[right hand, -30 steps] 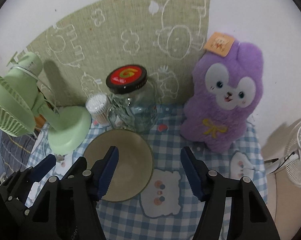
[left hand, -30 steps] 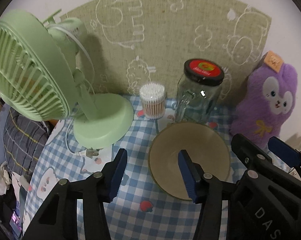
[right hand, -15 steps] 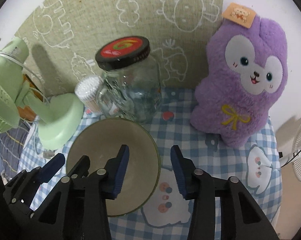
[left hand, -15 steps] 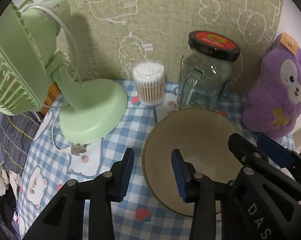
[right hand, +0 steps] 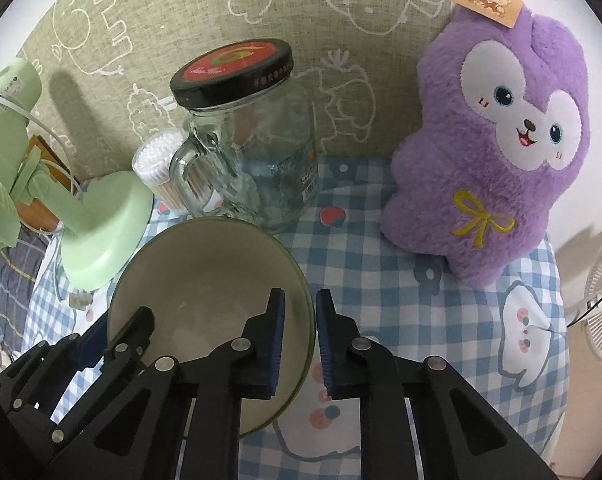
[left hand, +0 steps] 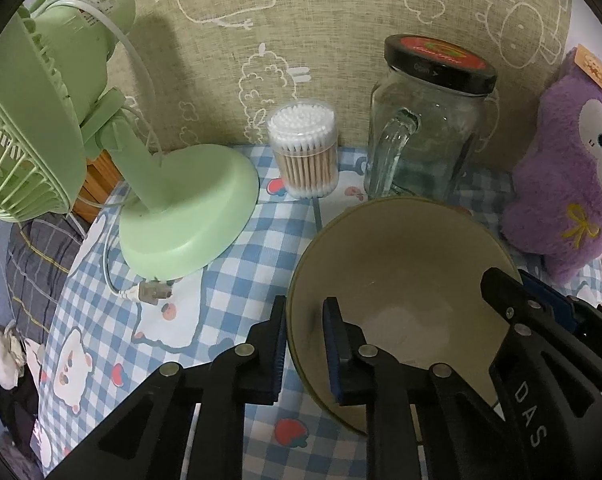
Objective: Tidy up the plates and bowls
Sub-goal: 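Grasp the cream bowl rim between the left and right grippers, then lift the cream bowl with both grippers and carry it toward the plate stack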
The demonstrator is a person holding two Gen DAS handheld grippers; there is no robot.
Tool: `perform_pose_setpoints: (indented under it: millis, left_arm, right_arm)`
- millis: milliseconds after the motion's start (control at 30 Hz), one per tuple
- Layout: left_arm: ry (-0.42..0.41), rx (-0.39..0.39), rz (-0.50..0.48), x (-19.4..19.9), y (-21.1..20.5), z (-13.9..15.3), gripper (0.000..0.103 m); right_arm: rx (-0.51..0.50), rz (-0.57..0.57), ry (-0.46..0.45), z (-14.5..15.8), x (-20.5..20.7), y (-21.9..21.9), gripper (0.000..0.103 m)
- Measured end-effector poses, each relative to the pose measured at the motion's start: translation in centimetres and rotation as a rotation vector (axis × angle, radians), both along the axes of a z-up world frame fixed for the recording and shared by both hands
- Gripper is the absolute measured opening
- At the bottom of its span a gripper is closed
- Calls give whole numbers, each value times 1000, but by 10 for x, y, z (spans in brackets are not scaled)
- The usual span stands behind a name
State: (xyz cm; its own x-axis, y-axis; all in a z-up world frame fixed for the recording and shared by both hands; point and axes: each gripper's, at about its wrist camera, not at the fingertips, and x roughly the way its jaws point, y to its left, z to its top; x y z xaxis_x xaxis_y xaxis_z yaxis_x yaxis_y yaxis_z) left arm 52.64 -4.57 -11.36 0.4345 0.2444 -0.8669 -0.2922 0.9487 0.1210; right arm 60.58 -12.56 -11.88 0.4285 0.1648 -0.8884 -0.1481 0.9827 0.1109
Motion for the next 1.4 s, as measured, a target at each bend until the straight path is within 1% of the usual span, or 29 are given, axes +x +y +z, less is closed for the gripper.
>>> perform_pose_setpoints:
  millis: [333, 533, 700, 867, 1067, 1400]
  left_arm:
    - [8, -2, -5, 2, 0, 0, 12]
    - [11, -24, -7, 1, 0, 2, 12]
    - [5, -22, -12, -3, -4, 10, 12]
    - [-6, -21, -15, -10, -7, 22, 12]
    - [-32, -22, -21, -26, -9, 43, 12]
    - [-59, -15, -47, -63, -14, 80, 12]
  right_arm:
    - [5, -22, 7, 0, -1, -2, 16]
    - [-4, -24, -12, 7, -5, -3, 16]
    - [-1, -29, -18, 14, -11, -6, 16]
    - [0, -34, -35, 29, -21, -8, 16]
    - [-3, -39, -61, 53, -38, -10, 16]
    - [-6, -59, -91, 97, -84, -14, 16]
